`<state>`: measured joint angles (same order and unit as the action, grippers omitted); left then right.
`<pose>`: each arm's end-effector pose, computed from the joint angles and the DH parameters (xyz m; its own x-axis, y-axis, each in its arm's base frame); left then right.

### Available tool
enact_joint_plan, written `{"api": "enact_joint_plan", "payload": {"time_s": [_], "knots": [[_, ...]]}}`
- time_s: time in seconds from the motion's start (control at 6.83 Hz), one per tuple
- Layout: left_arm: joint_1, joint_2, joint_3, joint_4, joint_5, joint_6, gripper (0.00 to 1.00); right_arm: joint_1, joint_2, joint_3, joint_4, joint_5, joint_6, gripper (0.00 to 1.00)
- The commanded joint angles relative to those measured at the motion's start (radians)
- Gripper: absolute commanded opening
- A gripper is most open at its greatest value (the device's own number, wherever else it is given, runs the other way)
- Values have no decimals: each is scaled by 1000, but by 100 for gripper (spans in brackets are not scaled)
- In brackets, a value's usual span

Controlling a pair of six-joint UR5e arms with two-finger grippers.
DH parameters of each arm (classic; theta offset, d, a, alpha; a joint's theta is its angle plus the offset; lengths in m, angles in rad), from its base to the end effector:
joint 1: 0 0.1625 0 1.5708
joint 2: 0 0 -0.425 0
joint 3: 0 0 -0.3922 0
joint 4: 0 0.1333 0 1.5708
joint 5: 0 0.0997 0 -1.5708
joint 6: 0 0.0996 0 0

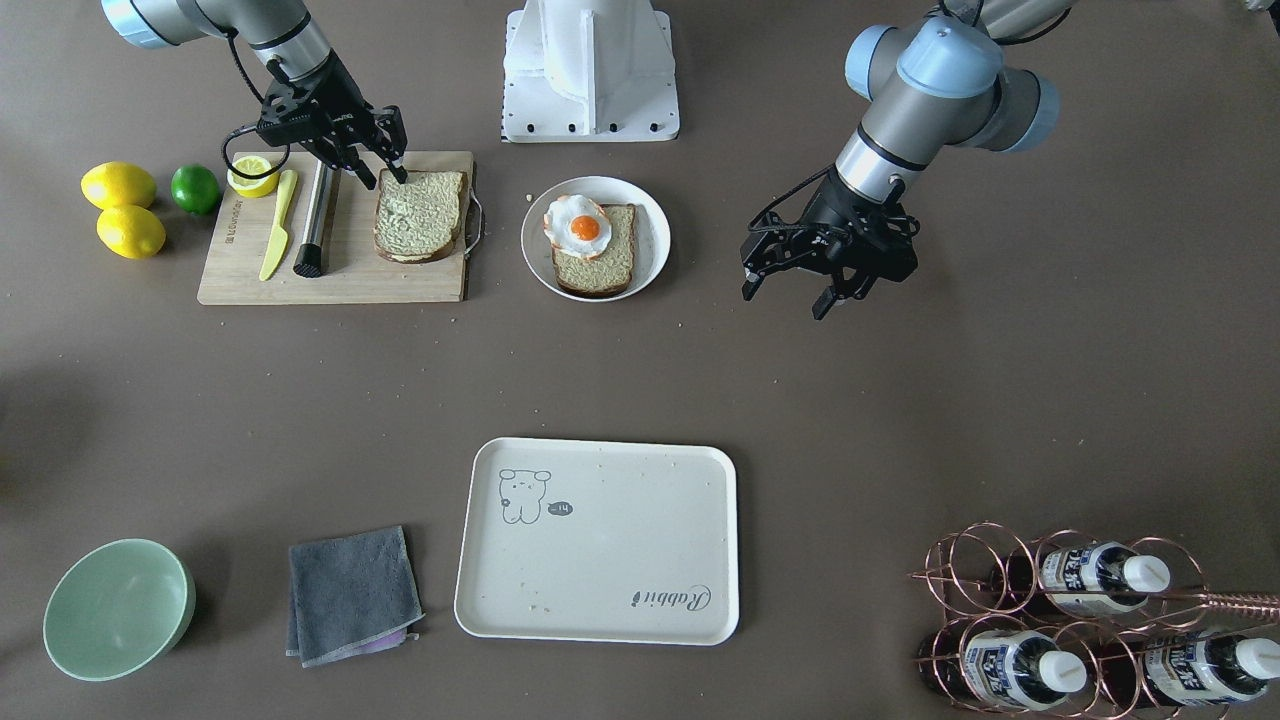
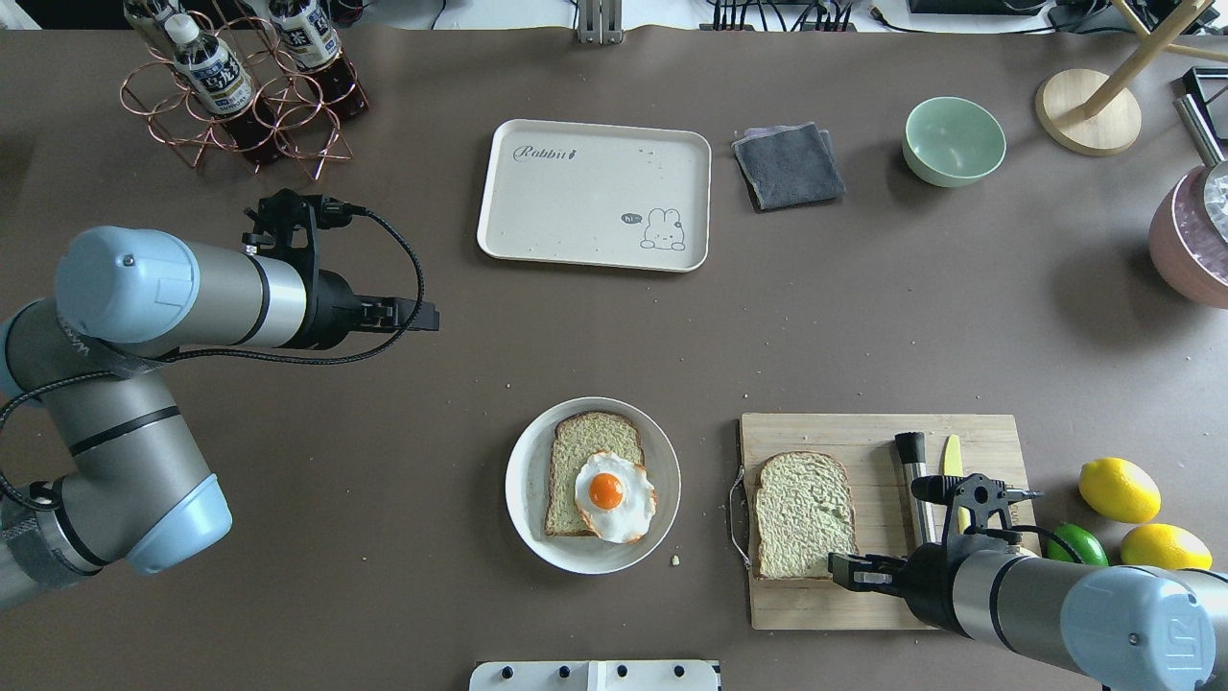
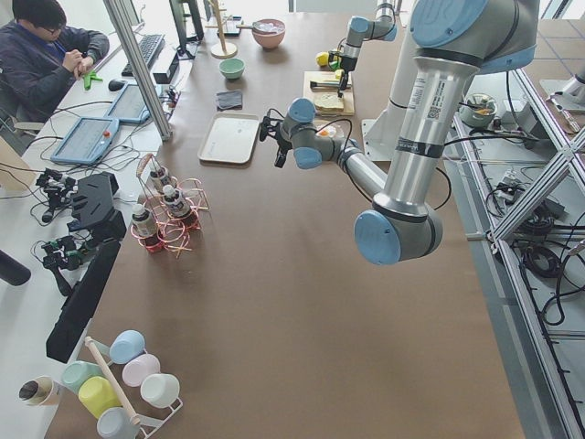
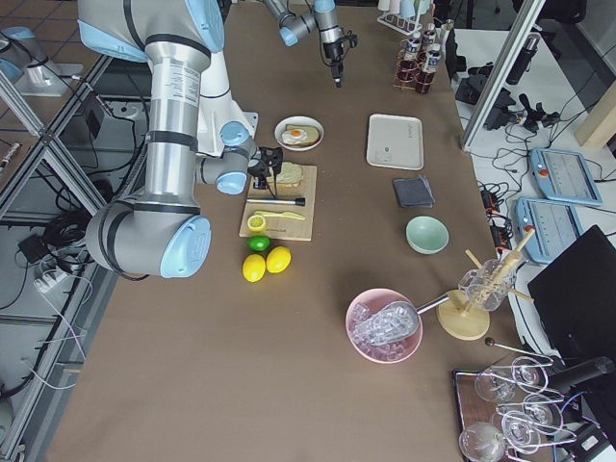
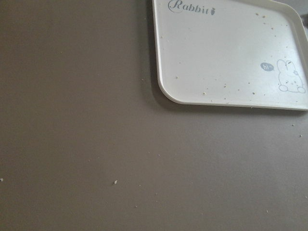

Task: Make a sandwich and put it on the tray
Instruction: 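Slide the right gripper under the bread slice and lift it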

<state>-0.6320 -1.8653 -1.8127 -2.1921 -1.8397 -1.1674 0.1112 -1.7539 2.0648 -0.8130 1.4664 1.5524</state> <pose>0.4117 -0.4338 0.3160 0.4444 0.1437 -0.8842 0.2161 0.9407 0.2614 -0.4122 -0.1906 0.4207 0.4819 0.0354 0.8755 -0.1923 0.9791 0.0663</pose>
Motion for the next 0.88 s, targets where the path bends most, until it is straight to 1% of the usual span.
{"api": "enact_joint_plan", "payload": {"time_s": [0.0, 0.29, 0.44, 0.59, 0.73], "knots": [[0, 0, 0, 0, 0, 0, 98, -7, 1, 0, 0, -14, 2, 0], [-2, 0, 0, 0, 0, 0, 98, 2, 1, 24, 0, -14, 0, 0], [0, 0, 0, 0, 0, 0, 98, 25, -6, 72, 0, 0, -1, 0], [-2, 0, 0, 0, 0, 0, 98, 80, -7, 115, -2, 50, -2, 0], [-2, 0, -2, 0, 0, 0, 98, 144, 7, 126, -6, 119, -2, 0]]}}
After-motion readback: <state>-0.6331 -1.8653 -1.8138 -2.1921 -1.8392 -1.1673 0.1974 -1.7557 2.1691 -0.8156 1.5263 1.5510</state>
